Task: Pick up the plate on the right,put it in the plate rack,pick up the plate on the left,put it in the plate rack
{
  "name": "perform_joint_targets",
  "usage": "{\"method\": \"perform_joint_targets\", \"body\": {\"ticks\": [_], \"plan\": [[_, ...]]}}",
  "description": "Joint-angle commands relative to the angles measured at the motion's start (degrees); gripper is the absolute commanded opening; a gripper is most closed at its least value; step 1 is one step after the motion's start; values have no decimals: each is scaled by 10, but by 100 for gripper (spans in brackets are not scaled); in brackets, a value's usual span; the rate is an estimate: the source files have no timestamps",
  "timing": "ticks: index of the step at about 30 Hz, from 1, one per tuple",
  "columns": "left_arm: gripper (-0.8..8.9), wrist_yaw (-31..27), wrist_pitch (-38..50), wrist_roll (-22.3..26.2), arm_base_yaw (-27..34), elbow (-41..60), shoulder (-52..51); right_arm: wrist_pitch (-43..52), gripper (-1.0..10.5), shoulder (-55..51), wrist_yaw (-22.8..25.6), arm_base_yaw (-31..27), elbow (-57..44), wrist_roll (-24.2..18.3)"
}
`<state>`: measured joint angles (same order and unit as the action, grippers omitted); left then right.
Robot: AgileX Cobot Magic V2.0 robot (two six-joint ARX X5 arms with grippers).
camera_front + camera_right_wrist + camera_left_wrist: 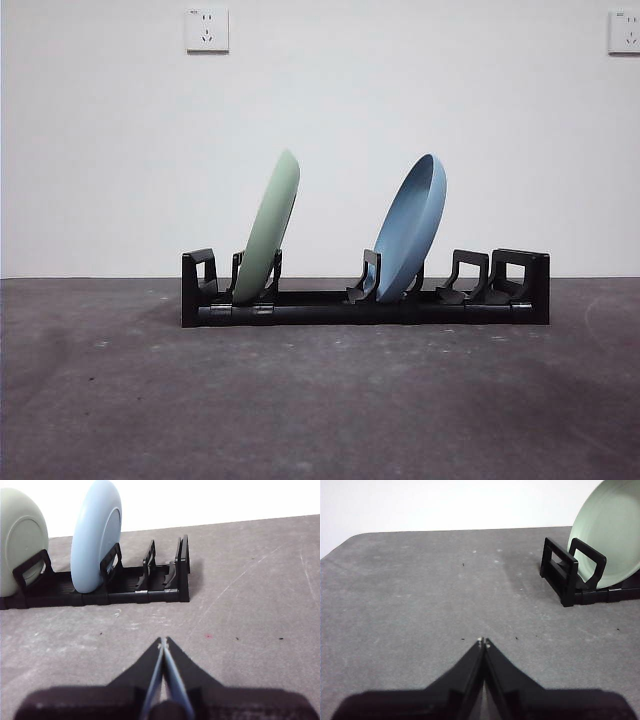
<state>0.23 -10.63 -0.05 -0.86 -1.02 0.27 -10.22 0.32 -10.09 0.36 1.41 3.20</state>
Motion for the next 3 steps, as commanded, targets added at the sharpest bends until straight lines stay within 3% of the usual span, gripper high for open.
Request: {"method": "perform_joint_targets", "body": {"ticks": [1, 3], "plan": [[-3, 0, 1, -3, 2, 8, -1, 3, 5, 1, 0, 1, -9, 3], [-3, 0, 1, -3, 2, 8, -1, 3, 5, 1, 0, 1, -9, 3]]}}
